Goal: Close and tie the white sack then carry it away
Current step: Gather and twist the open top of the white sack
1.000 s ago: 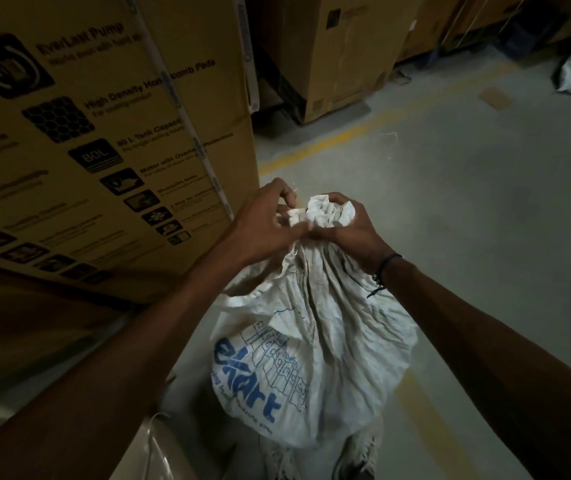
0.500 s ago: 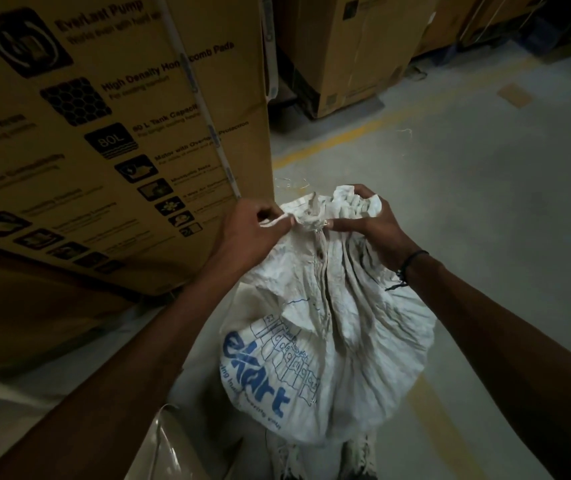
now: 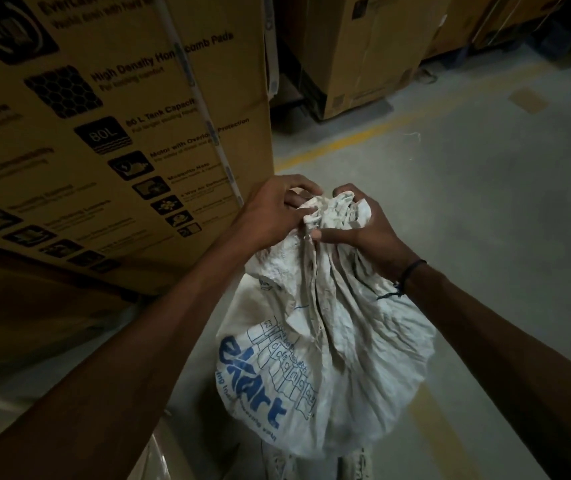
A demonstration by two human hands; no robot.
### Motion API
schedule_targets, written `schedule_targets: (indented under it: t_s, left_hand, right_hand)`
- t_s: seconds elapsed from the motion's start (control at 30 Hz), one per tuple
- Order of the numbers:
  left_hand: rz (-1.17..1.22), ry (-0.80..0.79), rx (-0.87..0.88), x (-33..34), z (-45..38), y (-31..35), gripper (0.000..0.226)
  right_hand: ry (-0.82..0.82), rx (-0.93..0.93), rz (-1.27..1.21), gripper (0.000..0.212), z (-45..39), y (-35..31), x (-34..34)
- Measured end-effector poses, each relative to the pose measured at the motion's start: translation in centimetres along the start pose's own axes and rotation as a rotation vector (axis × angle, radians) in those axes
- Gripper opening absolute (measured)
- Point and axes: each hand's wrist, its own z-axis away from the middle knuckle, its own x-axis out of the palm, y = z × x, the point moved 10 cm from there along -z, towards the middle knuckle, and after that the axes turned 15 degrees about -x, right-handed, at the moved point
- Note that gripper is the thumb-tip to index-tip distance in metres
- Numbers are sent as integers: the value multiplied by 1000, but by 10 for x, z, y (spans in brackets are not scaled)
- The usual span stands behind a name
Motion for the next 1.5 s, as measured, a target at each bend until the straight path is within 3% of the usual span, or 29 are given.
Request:
schedule_targets:
  t_s: [0.17,0.27,0.43,0.63,0.77,0.83,1.03,1.17,1.27,1.37,1.5]
  left_hand:
    - [56,-221,-42,1,12,-9,37]
    - [107,-38,34,-17,29,-16,49]
    - [505,107,-69,-16,52,-67,72]
    - [630,61,-82,24,46,-65,58]
    - [577,86,-43,21,35,-52,45]
    - [568,35,-14,29,31,-44,44]
    - [766,-324,-39,73,28,-21,80]
    - [617,-360,9,87,21,-10,116]
    - [517,-272,42,89,10,-3,128]
    - [539,-112,60,82,3,-1,116]
    - [631,-18,41,82,3,-7,92]
  right_hand:
    - [87,-20,0,51,-3,4,-9]
    - [114,-10,-18,51,-4,8,-11]
    - [158,30,-88,46,-3,14,-17]
    - [17,32,-124,48,-2,9,-2]
    - [-88,59,-202,50,6,6,3]
    - [-97,53,-228,53,9,5,5]
    - [32,9,-308,64,14,9,-3]
    - [56,60,-297,80,19,7,-9]
    - [135,140,-386,72,20,5,-14]
    - [274,223,-488,87,18,9,-15]
    - [335,285,-450,76,15,19,-18]
